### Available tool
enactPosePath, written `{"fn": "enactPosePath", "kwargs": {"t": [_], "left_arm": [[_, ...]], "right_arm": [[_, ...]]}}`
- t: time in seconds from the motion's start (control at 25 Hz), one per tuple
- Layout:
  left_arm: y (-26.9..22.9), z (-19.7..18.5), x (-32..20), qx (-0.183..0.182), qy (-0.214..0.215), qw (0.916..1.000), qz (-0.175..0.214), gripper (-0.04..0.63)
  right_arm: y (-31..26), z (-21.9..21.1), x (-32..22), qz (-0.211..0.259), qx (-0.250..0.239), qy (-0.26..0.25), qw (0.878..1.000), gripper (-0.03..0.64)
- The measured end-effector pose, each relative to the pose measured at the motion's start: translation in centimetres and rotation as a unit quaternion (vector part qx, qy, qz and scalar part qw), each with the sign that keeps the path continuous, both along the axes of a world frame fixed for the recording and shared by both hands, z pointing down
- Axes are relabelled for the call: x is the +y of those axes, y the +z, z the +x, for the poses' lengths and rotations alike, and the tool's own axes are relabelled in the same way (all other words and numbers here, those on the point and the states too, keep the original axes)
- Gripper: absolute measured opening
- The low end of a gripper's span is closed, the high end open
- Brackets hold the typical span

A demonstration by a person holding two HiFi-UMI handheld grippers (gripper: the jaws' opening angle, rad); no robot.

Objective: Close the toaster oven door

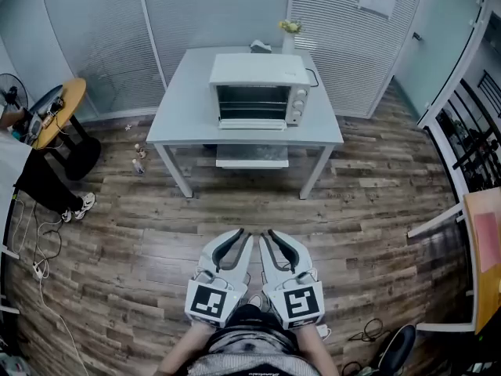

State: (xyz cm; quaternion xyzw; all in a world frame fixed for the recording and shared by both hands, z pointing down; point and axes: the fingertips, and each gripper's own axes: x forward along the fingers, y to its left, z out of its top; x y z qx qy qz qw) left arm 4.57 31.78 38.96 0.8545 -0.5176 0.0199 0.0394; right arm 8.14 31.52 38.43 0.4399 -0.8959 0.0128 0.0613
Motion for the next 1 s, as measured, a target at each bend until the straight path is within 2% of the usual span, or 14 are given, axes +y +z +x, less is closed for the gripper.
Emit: {"fn": "enactPosePath", "kwargs": {"t": [0.12,0.24,0.44,0.6,1.0], "left_arm": [[0.2,0.0,-0.6,-0.007,-0.003,1.0000,-0.001,0.048],[0.5,-0.3,-1.5,-0.037,0.006,0.9992,0.013,0.048],[0.6,-0.2,-3.5,-0.003,0.004,0.9999,-0.010,0.048],[1.4,-0.9,-6.1,-0.028,0.030,0.9992,0.003,0.048],[1.8,-3.2,-15.6,-0.012,0.056,0.9983,-0.012,0.048]], "right_arm": [[0.3,0.4,-0.5,-0.007,-0.001,-0.001,1.000,0.054],[0.6,0.5,-1.3,-0.012,0.001,0.002,1.000,0.054],[0.9,0.4,-3.1,-0.018,0.003,0.012,1.000,0.054],[1.2,-0.4,-5.6,-0.018,0.005,0.022,1.000,0.054],[2.2,-2.8,-14.9,-0.031,0.014,0.055,0.998,0.054]]}}
